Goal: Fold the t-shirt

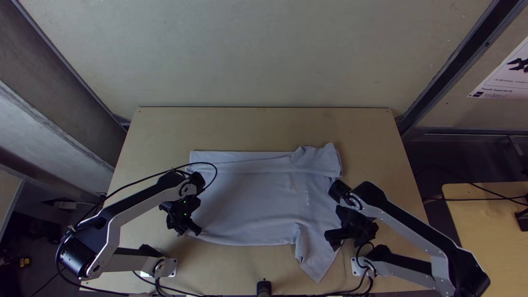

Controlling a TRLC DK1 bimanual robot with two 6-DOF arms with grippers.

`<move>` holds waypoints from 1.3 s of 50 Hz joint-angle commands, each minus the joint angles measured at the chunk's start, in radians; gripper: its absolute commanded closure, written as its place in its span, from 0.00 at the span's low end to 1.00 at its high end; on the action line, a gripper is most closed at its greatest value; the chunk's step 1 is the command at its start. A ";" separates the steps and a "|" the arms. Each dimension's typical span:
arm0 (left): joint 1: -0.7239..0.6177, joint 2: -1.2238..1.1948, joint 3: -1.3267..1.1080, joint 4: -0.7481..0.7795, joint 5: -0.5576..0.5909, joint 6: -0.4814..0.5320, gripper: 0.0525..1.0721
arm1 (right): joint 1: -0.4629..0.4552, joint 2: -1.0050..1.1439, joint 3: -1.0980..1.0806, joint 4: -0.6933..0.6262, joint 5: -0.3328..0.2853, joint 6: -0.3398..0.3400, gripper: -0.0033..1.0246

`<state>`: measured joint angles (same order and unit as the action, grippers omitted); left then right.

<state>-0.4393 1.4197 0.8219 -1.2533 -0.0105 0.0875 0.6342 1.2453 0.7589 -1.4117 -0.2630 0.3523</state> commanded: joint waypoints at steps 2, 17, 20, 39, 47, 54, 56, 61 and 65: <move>0.011 -0.034 0.013 -0.034 0.007 0.020 0.97 | 0.018 0.068 -0.047 0.045 -0.062 0.014 0.10; 0.030 -0.048 0.028 -0.044 0.007 0.029 0.97 | 0.025 0.263 -0.076 0.142 -0.091 -0.027 0.10; 0.033 -0.050 0.034 -0.049 0.007 0.029 0.97 | 0.028 0.304 -0.076 0.155 -0.091 -0.032 0.12; 0.039 -0.053 0.040 -0.044 0.009 0.029 0.97 | 0.116 0.335 -0.067 0.330 -0.025 0.011 0.97; 0.040 -0.070 0.040 -0.044 0.009 0.024 0.97 | 0.119 0.235 -0.013 0.312 -0.018 0.027 0.97; 0.040 -0.087 0.040 -0.046 0.009 0.021 0.97 | 0.110 0.167 0.037 0.260 -0.008 0.045 0.97; 0.045 -0.090 0.042 -0.046 0.009 0.020 0.97 | 0.108 0.155 0.049 0.243 -0.007 0.047 0.97; 0.053 -0.096 0.059 -0.046 0.012 0.009 0.97 | 0.102 0.120 0.066 0.220 0.008 0.050 0.97; 0.062 -0.102 0.077 -0.047 0.014 -0.002 0.97 | 0.079 0.092 0.076 0.203 0.021 0.048 0.97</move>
<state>-0.3920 1.3396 0.8635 -1.2778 -0.0074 0.0978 0.7372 1.3739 0.8146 -1.1759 -0.2577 0.3752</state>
